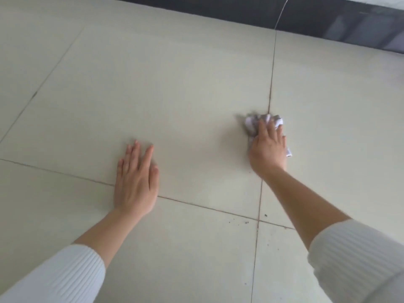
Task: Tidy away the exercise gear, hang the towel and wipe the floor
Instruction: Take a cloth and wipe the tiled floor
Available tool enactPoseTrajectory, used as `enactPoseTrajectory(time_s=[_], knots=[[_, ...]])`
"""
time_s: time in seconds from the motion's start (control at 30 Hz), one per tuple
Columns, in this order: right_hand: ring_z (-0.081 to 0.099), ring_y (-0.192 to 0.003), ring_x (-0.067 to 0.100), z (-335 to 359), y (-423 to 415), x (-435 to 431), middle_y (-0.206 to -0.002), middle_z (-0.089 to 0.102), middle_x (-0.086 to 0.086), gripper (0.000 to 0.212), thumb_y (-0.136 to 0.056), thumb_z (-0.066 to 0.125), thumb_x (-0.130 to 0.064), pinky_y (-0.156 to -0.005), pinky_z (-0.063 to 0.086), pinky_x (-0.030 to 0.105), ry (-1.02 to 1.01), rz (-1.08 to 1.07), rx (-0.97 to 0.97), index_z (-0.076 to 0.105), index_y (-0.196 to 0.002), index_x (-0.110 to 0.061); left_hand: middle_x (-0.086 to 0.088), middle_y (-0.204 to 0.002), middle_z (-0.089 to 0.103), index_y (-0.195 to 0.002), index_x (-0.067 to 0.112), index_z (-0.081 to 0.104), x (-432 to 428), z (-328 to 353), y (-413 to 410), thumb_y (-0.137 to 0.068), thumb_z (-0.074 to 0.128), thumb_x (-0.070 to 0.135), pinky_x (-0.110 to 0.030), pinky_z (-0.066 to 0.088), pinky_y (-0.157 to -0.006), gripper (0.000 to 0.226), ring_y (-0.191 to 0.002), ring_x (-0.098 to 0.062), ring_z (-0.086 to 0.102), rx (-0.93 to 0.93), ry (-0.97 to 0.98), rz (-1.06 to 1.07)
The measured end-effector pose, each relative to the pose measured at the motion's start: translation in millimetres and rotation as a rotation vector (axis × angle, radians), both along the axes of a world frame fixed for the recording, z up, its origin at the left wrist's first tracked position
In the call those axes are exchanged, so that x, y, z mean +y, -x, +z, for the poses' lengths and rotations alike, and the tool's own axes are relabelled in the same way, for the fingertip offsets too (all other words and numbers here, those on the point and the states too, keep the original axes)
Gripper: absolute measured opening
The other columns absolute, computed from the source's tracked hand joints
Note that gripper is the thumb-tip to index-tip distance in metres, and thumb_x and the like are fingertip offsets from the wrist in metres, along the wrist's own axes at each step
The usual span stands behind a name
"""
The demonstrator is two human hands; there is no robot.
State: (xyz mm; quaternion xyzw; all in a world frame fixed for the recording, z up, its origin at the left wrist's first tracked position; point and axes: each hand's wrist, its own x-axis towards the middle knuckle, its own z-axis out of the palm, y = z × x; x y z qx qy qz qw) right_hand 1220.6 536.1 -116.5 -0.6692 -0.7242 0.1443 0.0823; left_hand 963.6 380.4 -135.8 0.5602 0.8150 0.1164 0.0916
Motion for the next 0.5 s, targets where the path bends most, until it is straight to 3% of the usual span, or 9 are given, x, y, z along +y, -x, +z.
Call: enactPoseTrajectory(time_s=[0.1,0.17,0.23,0.27,0.33,0.43,0.5], knots=[[0.019,-0.146,0.032,-8.1,24.4,-45.4,-0.158,0.024,0.009,0.055,-0.097,0.037,-0.012,-0.118,0.019,0.048,-0.043,0.448,0.043,0.029,-0.15,-0.019,-0.014,-0.16,0.009,-0.151,0.016,0.024,57.3,3.9,11.4,-0.092,0.017,0.042,-0.043,0.005,-0.118,0.065,-0.148,-0.028,0.005,0.0,0.001,0.051],[0.023,-0.145,0.028,-4.5,22.9,-70.8,-0.157,0.027,0.003,0.049,-0.099,0.038,-0.021,-0.118,0.021,0.043,-0.048,0.837,0.054,0.035,-0.148,-0.021,-0.013,-0.16,0.006,-0.152,0.017,0.02,90.0,4.8,21.0,-0.092,0.015,0.043,-0.042,0.003,-0.119,0.066,-0.148,-0.027,0.002,0.034,-0.006,0.007],[0.023,-0.146,0.023,-5.2,7.8,-54.2,-0.158,0.025,0.001,0.052,-0.097,0.041,-0.024,-0.118,0.022,0.037,-0.069,1.034,-0.027,0.033,-0.149,-0.023,-0.013,-0.161,0.006,-0.152,0.019,0.02,112.7,3.2,30.6,-0.091,0.014,0.045,-0.042,0.002,-0.12,0.066,-0.148,-0.026,0.002,0.057,-0.002,-0.008],[0.022,-0.146,0.023,-8.7,0.3,-33.8,-0.158,0.024,0.002,0.056,-0.096,0.044,-0.024,-0.118,0.023,0.037,-0.086,0.997,-0.072,0.03,-0.15,-0.022,-0.013,-0.16,0.008,-0.152,0.019,0.021,118.7,1.4,34.4,-0.091,0.016,0.045,-0.042,0.003,-0.12,0.067,-0.148,-0.025,0.003,0.063,-0.003,0.001],[0.021,-0.146,0.026,-11.6,-14.4,15.5,-0.158,0.023,0.007,0.056,-0.099,0.039,-0.027,-0.117,0.027,0.043,-0.088,0.728,-0.075,0.025,-0.152,-0.017,-0.014,-0.16,0.012,-0.151,0.02,0.024,123.6,-2.7,38.3,-0.09,0.02,0.045,-0.04,0.004,-0.12,0.066,-0.148,-0.025,0.006,0.066,-0.02,0.012],[0.004,-0.149,0.023,-3.3,-31.4,88.5,-0.162,0.005,0.001,0.051,-0.104,0.022,-0.033,-0.121,0.011,0.038,0.01,0.261,-0.095,0.014,-0.153,-0.022,-0.013,-0.159,0.015,-0.151,0.021,0.026,121.5,-4.1,39.0,-0.09,0.023,0.045,-0.038,0.006,-0.12,0.065,-0.148,-0.024,0.008,0.052,-0.034,0.002],[-0.002,-0.149,0.023,1.2,-30.2,126.5,-0.162,-0.003,-0.003,0.052,-0.104,0.018,-0.035,-0.12,0.004,0.036,0.074,0.089,-0.142,0.008,-0.154,-0.025,-0.013,-0.159,0.016,-0.151,0.021,0.027,121.8,-3.1,38.3,-0.09,0.023,0.046,-0.039,0.007,-0.12,0.066,-0.148,-0.024,0.009,0.05,-0.029,0.008]])
